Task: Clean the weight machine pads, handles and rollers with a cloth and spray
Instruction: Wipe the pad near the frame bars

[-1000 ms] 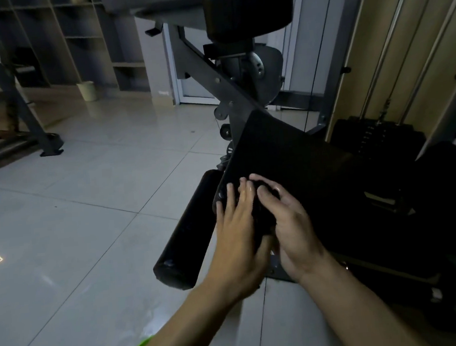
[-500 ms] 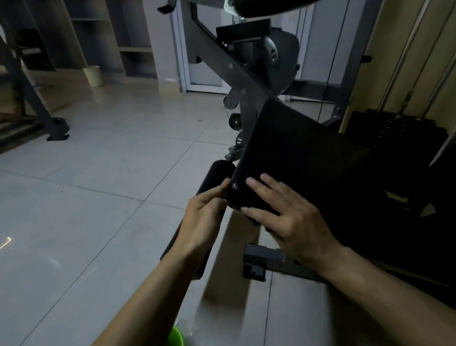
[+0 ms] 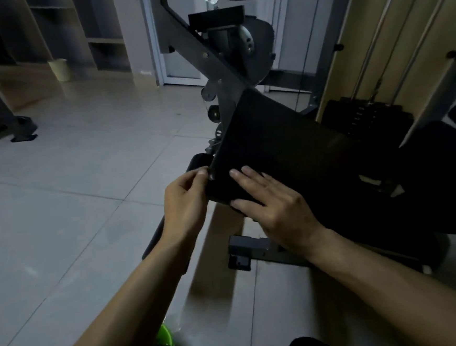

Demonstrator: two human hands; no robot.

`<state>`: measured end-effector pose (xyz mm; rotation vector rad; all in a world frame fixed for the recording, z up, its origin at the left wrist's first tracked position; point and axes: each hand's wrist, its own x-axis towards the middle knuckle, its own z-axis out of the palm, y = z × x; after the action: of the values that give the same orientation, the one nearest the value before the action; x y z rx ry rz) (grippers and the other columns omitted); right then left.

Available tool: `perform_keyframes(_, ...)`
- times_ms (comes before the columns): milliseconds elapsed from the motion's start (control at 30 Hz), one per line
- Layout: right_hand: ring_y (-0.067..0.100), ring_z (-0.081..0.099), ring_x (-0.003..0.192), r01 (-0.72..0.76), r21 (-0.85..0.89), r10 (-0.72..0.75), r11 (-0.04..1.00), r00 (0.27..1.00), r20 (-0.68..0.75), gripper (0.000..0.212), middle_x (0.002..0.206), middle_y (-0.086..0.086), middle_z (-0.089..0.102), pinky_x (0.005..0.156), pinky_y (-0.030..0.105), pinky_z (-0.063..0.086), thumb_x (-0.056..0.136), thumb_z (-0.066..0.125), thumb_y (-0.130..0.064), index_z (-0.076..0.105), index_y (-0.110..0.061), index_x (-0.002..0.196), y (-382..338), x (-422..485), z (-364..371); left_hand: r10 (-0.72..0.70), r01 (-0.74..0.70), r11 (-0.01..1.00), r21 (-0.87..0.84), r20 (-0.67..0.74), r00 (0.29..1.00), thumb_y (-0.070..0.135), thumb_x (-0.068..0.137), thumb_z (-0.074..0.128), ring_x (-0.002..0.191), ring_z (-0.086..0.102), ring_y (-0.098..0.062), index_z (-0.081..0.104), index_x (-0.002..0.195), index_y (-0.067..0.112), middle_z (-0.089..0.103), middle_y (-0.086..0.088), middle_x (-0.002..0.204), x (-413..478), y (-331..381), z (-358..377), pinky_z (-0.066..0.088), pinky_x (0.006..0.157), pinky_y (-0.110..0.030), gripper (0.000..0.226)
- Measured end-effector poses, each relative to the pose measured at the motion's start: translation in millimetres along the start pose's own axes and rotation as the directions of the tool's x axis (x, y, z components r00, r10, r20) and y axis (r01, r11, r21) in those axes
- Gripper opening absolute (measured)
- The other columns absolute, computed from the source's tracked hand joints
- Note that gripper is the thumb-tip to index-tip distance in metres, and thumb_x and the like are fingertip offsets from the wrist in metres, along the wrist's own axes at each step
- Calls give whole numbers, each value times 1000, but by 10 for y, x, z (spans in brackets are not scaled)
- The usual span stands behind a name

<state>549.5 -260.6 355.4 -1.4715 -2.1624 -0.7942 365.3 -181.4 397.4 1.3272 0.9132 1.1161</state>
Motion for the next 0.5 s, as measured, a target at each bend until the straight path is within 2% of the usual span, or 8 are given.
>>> perform_keyframes(67,32,35,151,-62,-9,63,998,995,72,27,162,15,38,114,51,44,106,57,-8,72,-17,127,208,-454,-130,46,-44,996,82,-18,999,22,103,60,103,71,-4,69,128,17,75,5,110,27,-44,92,58,91,-23,28)
perform_keyframes(133,34,36,151,-147,-37,150,989,979,137,38,161,17,39,112,53,46,95,71,0,70,-15,130,355,-869,-261,110,-107,980,167,-8,994,21,103,60,102,66,8,64,136,15,70,14,112,16,-55,146,53,82,-8,34)
perform_keyframes(200,36,38,149,-208,-41,212,977,967,140,50,159,18,43,111,55,47,86,77,8,70,-14,130,402,-1034,-316,152,-146,961,236,-7,988,22,104,59,101,63,12,63,137,15,68,14,114,21,-72,145,50,79,-4,34)
perform_keyframes(267,38,40,148,-214,-4,213,977,974,76,48,157,18,45,112,56,45,88,71,11,70,-13,130,267,-843,-247,156,-148,948,281,-7,988,24,104,58,104,64,7,63,137,17,69,11,116,51,-77,135,51,82,-7,34)
perform_keyframes(367,36,41,147,-82,37,84,996,994,-66,28,157,16,46,118,53,39,106,52,-4,76,-15,118,-149,-144,7,166,-155,940,303,-10,986,22,105,56,103,63,7,63,136,18,69,10,116,83,-94,122,51,88,-13,33)
perform_keyframes(433,34,39,149,-69,41,74,997,990,-119,26,158,14,45,117,52,39,109,50,-11,76,-11,105,-298,175,117,173,-167,939,302,5,985,20,105,56,103,62,10,63,136,16,67,11,116,70,-102,112,48,84,-5,32)
perform_keyframes(500,31,37,151,-61,9,62,998,992,-108,29,160,14,42,116,50,41,111,47,-12,75,-11,108,-227,133,130,205,-194,921,338,5,979,18,104,56,114,62,3,62,137,16,65,14,121,38,-109,96,45,86,-2,34)
